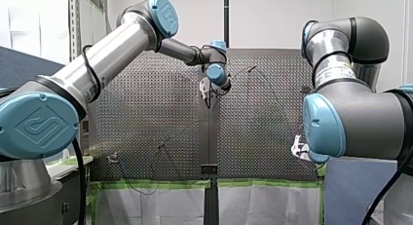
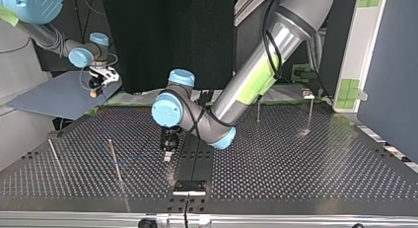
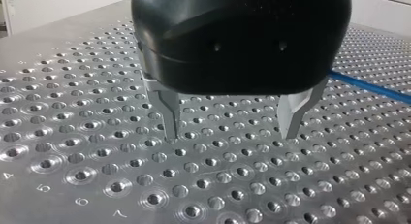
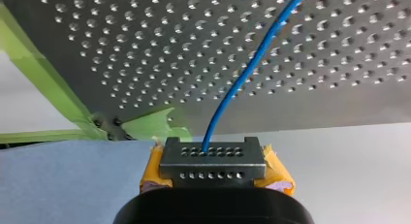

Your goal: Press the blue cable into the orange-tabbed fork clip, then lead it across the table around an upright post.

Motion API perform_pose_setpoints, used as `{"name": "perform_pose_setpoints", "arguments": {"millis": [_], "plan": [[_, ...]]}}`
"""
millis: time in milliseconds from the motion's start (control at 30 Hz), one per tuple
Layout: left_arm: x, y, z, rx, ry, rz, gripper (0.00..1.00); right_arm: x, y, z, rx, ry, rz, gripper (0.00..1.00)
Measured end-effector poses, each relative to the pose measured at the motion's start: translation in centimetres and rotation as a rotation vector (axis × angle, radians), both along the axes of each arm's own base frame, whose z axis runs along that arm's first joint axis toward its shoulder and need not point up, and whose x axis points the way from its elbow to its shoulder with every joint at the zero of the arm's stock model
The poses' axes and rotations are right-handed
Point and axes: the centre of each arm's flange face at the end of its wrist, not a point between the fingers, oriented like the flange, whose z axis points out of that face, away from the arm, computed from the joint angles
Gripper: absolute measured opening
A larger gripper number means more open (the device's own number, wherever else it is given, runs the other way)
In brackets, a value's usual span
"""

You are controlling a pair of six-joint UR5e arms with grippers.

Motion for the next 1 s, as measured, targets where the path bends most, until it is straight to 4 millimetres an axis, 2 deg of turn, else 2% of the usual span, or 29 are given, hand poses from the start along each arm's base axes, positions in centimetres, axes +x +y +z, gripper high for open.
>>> {"name": "perform_pose_setpoints", "arguments": {"millis": [333,700,800,1000], "plan": [[0.0,0.1,0.0,0.012,-0.004,0.001,1.00,-0.1,-0.6,-4.4,0.013,-0.017,-0.004,0.00],[-0.2,0.7,0.0,0.043,0.030,0.045,1.00,-0.8,1.5,-10.9,0.100,0.043,-0.003,0.00],[-0.6,0.7,0.4,0.053,0.041,0.060,1.00,-0.6,2.1,-11.9,0.123,0.054,0.001,0.00],[-1.7,-0.1,1.4,0.041,0.065,0.057,1.00,-0.6,2.5,-12.4,0.145,0.063,0.005,0.00]]}}
